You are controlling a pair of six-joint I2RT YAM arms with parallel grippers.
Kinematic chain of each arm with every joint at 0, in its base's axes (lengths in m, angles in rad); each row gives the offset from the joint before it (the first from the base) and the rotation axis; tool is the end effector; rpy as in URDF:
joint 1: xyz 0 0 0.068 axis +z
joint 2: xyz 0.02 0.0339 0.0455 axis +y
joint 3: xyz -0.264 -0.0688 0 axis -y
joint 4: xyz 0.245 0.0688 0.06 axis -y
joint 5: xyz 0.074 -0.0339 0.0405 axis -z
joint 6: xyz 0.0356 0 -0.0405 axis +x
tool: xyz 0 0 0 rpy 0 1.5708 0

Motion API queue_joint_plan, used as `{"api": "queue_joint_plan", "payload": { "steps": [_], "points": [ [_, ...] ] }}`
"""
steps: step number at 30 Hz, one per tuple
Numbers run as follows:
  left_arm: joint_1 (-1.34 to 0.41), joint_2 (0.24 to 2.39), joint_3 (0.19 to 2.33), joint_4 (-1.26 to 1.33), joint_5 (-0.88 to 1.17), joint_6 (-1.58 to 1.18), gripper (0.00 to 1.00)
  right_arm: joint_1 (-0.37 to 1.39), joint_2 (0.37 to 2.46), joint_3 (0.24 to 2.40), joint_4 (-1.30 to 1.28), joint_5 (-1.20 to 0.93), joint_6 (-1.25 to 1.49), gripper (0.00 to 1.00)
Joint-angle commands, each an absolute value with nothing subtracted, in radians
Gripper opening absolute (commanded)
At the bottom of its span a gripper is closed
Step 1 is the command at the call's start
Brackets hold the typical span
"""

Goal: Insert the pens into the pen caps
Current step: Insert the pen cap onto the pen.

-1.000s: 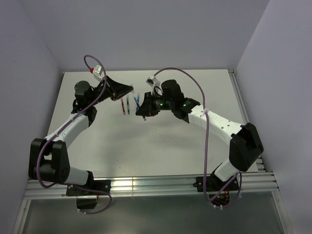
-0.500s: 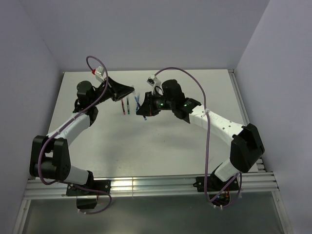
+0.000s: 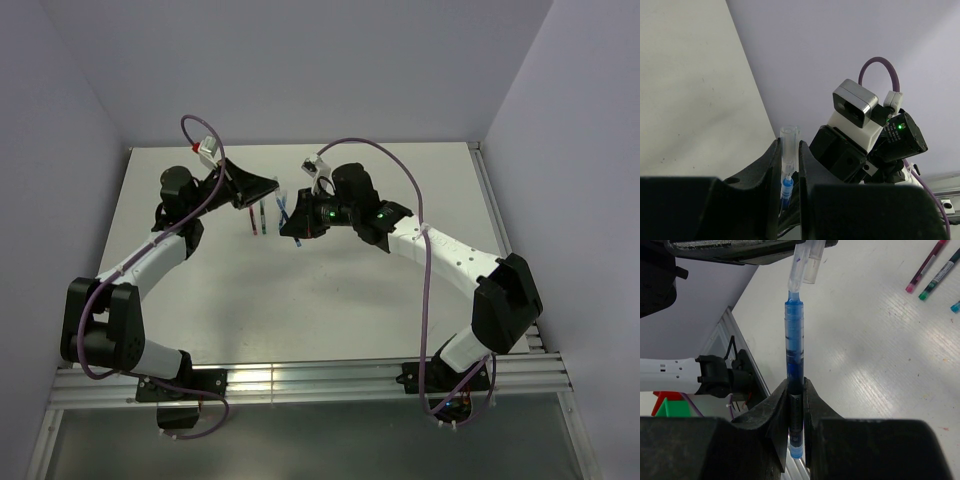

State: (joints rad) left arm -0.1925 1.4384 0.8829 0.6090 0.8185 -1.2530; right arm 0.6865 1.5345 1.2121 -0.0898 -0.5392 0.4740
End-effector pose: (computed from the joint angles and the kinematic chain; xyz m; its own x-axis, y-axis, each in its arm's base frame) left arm 0.3122 -0.0873 0.3022 -0.7876 -0.5078 -0.3491 0.3143 0.1563 -0.9364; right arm 0.2650 0.2408 0.3147 -0.6901 -0.0591 -0.7213 -0.6663 0.4412 0.6012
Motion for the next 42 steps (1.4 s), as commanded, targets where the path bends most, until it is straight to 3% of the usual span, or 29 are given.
{"api": "queue_joint_plan", "payload": {
  "steps": [1,42],
  "points": [
    [-0.198,1.425,0.900,0.649,0.834,-1.243,0.00,0.673,1.485,1.235,-0.058,-0.523,0.469,0.00],
    [-0.196,1.465,0.940,0.647,0.818,-1.273,0.00,0.672,1.485,1.227,-0.089,-0.543,0.445,0.00]
  ]
}}
